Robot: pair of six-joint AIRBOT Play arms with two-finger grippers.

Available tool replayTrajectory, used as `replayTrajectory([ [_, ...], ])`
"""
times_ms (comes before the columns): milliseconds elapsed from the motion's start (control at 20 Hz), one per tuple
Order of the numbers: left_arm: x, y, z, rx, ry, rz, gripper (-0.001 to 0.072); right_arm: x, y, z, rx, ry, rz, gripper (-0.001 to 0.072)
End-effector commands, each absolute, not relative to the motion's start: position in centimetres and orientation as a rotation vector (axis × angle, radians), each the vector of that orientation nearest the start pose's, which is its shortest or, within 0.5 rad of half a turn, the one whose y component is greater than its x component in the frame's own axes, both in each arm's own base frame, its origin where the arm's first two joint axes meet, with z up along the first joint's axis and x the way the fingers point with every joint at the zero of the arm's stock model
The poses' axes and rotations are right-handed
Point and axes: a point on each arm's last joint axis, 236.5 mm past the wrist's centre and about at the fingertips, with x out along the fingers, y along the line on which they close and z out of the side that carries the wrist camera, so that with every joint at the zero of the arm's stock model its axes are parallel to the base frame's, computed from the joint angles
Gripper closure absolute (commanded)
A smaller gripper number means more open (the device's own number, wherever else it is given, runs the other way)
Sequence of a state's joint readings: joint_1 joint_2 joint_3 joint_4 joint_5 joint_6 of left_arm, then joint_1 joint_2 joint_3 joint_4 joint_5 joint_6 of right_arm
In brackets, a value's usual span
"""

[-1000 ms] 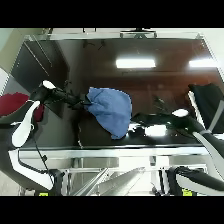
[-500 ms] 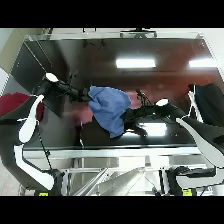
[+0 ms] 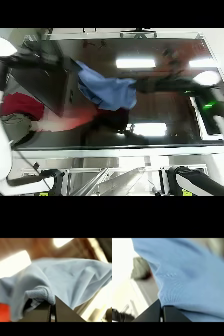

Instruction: Fold the shirts.

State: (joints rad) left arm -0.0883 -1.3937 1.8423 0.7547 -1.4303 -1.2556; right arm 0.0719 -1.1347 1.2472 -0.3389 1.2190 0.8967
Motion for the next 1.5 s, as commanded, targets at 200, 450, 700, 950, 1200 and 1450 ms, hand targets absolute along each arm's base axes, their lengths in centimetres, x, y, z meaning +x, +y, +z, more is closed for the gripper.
replayTrajectory([
  [200, 29.9, -19.6, 42.8, -0.062, 0.360, -0.882, 0.0684, 30.1, 19.2, 39.4, 0.060, 0.242, 0.942, 0.0701],
  [450, 32.4, -19.7, 31.5, -0.136, 0.690, -0.870, 0.0684, 33.0, 19.5, 30.4, 0.112, 0.599, 0.985, 0.0700],
  [700, 35.0, -19.8, 16.2, -0.251, 1.095, -0.856, 0.0683, 37.4, 20.9, 17.7, 0.265, 0.972, 1.035, 0.0197],
  [950, 37.6, -13.6, 5.4, -0.357, 1.361, -0.693, 0.0362, 39.3, 19.0, 10.0, 0.408, 1.202, 0.988, 0.0303],
  [1200, 36.6, -9.3, 1.3, -0.507, 1.498, -0.621, 0.0362, 35.8, 13.9, 7.0, 0.598, 1.367, 0.881, 0.0311],
  [1450, 31.3, -11.4, -2.2, -0.538, 1.579, -0.602, 0.0362, 29.0, 11.4, 2.2, 0.751, 1.340, 0.688, 0.0302],
])
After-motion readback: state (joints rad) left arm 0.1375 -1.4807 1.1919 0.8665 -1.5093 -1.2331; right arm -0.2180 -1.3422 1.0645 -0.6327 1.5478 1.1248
